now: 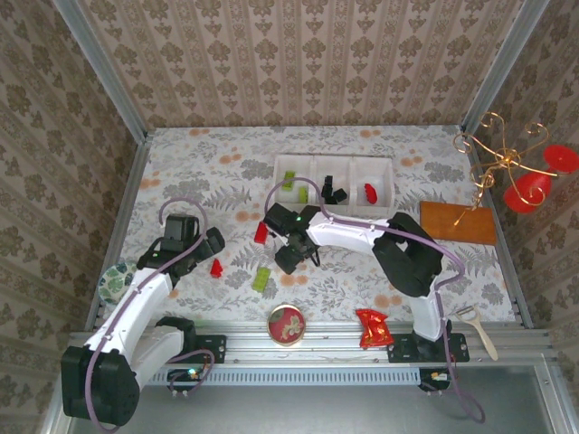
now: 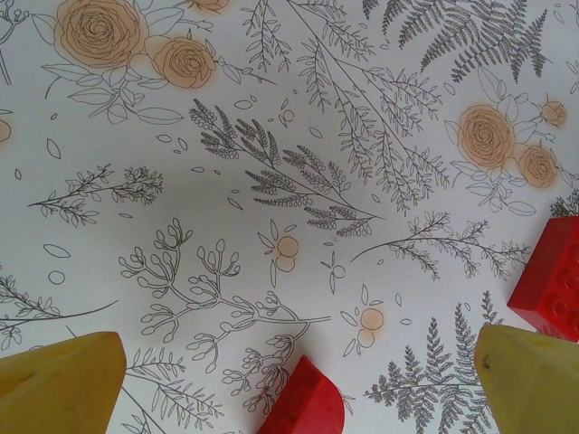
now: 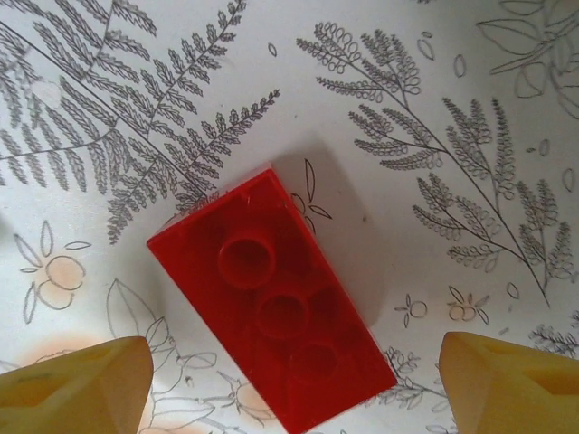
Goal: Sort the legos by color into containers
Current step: Pick up the lego from the center of the table.
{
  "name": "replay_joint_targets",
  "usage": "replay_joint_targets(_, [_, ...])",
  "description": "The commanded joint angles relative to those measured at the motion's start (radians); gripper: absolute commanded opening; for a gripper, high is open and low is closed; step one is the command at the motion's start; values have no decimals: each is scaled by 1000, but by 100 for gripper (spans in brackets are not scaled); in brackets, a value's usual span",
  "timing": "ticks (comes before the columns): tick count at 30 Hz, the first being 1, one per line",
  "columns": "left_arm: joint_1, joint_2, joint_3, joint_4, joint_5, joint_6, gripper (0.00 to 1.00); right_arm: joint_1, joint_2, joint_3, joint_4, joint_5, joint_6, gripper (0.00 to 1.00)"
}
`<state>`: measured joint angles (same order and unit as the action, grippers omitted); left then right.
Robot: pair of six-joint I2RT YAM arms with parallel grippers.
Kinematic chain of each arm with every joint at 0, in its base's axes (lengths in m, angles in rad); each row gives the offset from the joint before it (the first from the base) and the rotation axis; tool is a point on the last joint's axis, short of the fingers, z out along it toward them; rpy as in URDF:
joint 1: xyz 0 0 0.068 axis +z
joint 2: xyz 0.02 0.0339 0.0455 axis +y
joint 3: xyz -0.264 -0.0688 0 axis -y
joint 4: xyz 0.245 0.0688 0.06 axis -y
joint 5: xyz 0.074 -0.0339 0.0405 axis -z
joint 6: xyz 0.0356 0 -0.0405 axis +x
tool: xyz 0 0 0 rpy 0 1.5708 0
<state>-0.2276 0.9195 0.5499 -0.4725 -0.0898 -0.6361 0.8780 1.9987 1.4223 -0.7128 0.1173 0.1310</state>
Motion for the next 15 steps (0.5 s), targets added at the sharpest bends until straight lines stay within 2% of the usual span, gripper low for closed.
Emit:
replay_joint_targets(1, [2, -15, -10, -11, -7, -27, 100, -14, 29, 44, -2, -45, -25, 80])
replay_joint_targets(9, [2, -14, -11, -8, -8, -30, 100, -25, 47, 56, 12, -86, -31, 72])
replay_joint_targets(15, [4, -8, -10, -3, -7, -30, 100, -30, 72, 69, 9, -99, -32, 56])
